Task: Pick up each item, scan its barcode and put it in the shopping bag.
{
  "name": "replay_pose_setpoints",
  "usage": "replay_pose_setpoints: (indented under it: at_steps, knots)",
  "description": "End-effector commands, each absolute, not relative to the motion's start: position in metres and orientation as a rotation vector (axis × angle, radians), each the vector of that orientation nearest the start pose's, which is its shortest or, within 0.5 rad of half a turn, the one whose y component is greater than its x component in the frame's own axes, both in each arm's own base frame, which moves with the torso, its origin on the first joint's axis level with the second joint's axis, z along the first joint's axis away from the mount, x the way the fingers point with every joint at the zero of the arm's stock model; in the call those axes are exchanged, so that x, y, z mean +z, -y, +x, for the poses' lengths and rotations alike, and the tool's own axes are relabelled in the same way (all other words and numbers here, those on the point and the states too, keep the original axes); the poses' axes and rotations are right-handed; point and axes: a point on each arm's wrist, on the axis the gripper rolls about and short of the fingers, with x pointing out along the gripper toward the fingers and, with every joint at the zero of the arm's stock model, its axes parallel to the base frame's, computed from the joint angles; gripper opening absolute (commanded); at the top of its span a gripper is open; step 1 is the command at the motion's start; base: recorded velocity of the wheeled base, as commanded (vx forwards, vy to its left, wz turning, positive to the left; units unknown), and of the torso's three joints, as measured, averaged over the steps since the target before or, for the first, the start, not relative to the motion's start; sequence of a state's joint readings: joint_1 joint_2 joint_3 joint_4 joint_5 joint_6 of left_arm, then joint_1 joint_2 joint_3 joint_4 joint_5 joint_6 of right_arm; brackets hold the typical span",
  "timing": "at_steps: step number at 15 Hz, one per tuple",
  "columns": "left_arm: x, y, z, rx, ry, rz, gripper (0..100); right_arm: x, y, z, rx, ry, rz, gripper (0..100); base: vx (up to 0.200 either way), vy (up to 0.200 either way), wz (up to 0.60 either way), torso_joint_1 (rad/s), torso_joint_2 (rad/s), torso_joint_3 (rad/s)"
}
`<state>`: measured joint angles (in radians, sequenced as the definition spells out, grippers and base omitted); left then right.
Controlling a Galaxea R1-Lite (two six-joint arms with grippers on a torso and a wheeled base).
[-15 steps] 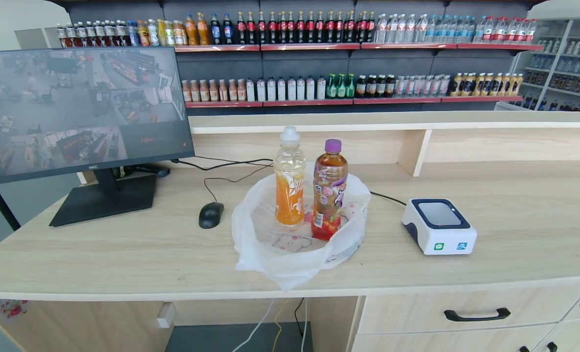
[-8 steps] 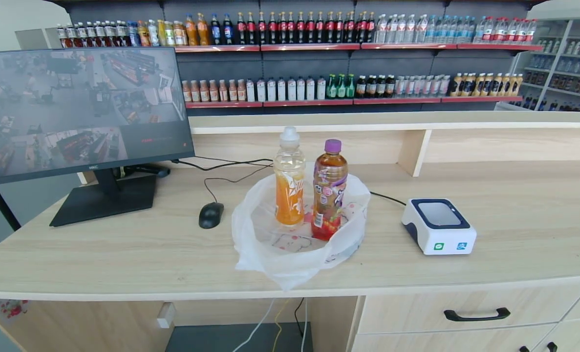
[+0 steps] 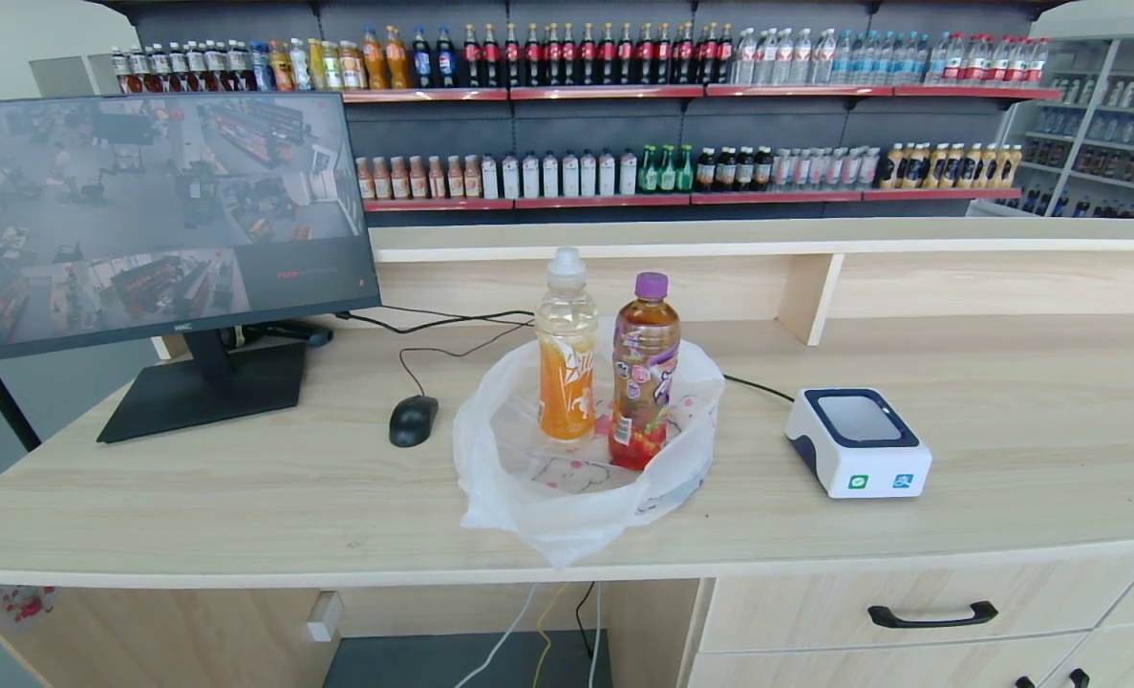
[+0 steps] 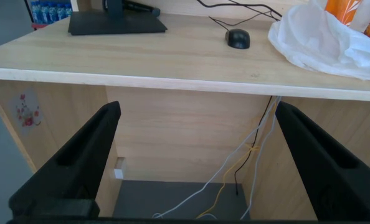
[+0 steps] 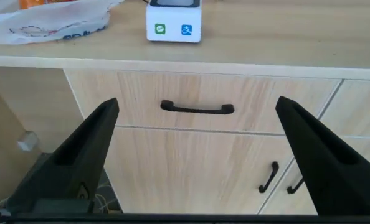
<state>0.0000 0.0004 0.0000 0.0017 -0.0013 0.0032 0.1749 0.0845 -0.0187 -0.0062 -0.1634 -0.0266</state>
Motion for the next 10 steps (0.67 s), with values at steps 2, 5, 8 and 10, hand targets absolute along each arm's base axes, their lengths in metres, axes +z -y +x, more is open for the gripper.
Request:
replay_pose_setpoints:
  at_steps: [2,5,8,10]
  knots:
    - [0.0757,0.0001,-0.0229,0.000,0.000,0.000,100,0.0841,0.0063,-0.0154,-0.110,-0.044,-0.007,100,0.000,0.000,0.00,0.000,0.00,0.000]
    - [0.0757,0.0000,-0.0229,-0.002,0.000,0.002,100,0.0831,0.0078,-0.0160,-0.188,-0.055,0.027,100,0.000,0.000,0.00,0.000,0.00,0.000]
    - [0.0753,0.0000,-0.0228,-0.002,-0.002,0.003,100,0.0842,0.0069,-0.0136,-0.241,-0.087,-0.032,100,0.000,0.000,0.00,0.000,0.00,0.000]
    - [0.0757,0.0000,-0.0229,-0.002,0.000,0.003,100,0.0841,0.0052,-0.0150,-0.358,-0.080,-0.016,100,0.000,0.000,0.00,0.000,0.00,0.000]
